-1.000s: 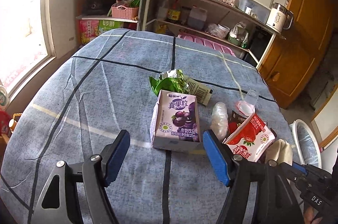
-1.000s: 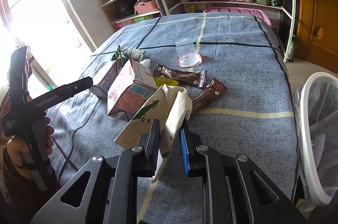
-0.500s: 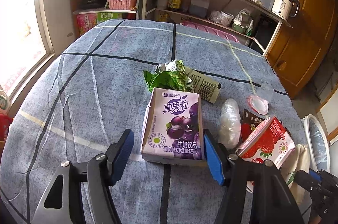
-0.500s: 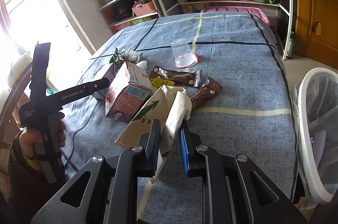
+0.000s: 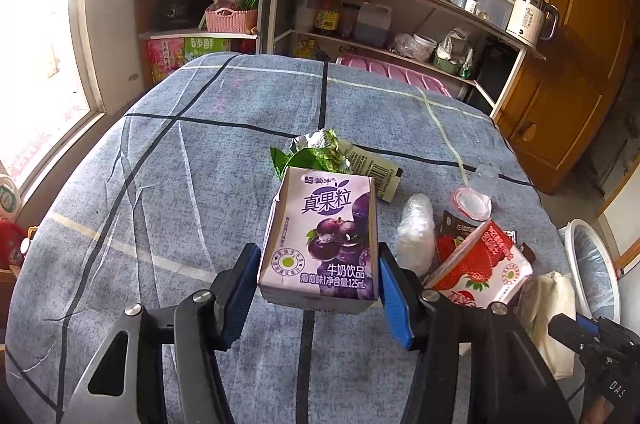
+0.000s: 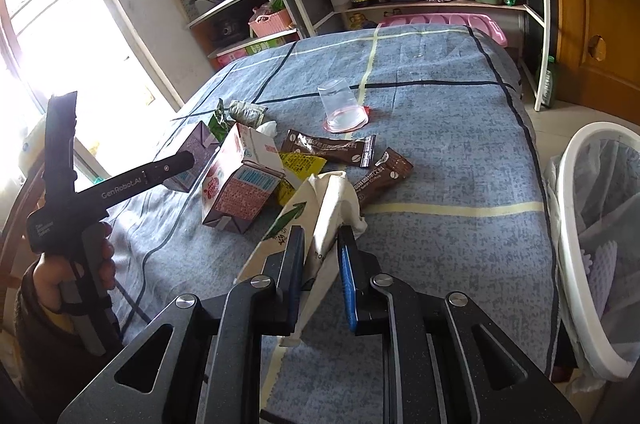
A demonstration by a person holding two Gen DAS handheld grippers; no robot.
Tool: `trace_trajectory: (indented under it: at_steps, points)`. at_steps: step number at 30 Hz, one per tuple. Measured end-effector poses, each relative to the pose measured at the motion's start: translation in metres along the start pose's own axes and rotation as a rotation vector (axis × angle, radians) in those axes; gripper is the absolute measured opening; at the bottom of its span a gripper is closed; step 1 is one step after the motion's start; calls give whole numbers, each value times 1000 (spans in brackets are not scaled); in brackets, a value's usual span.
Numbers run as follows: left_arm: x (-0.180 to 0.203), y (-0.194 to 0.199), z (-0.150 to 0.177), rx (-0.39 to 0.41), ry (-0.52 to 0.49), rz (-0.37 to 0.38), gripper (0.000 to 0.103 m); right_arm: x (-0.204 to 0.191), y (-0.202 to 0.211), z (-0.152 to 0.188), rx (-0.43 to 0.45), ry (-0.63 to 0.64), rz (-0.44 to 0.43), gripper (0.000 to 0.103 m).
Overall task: Collect trash
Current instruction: 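Carry the paper bag and purple carton over the bin and lower them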
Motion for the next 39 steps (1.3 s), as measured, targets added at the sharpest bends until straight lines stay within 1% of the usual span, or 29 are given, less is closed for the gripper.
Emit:
trace_trajectory:
  at_steps: [3,6,12,16,20,27,35,39]
  points:
    - [10,11,-1,19,-17,5,57,3,7,-1,16,-6,2,15]
    - [19,21,-1,34,-22,20,57,7,12,-1,24,-13,-3,11]
    - [45,42,-1,72,-52,44,57,17,22,1,41,-31,-5,10]
    - [63,49,1,79,-72,72,57,25,29,0,52,-46,-8,10]
    - [83,51,3,76,-105,91,57,36,39,-2,69,-64,0,10]
    - [126,48,6,61,-170,156,57,62,57,-6,104,-104,34,10]
    - [178,38,10,45,-245,227,57,108,76,-7,136,-165,93,10]
    - [204,28,14,25,-266,266,57,133,84,-6,145,-193,127,10]
Point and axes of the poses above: each gripper's, at about its wrist camera, not at the fingertips, and y roughly against the way its jaws point, x to its right, z to its underside, the point moved 6 cm from there along -y, roughly the way its jaws point, and after that the axes turned 14 degrees about z, right-handed, at the moved point
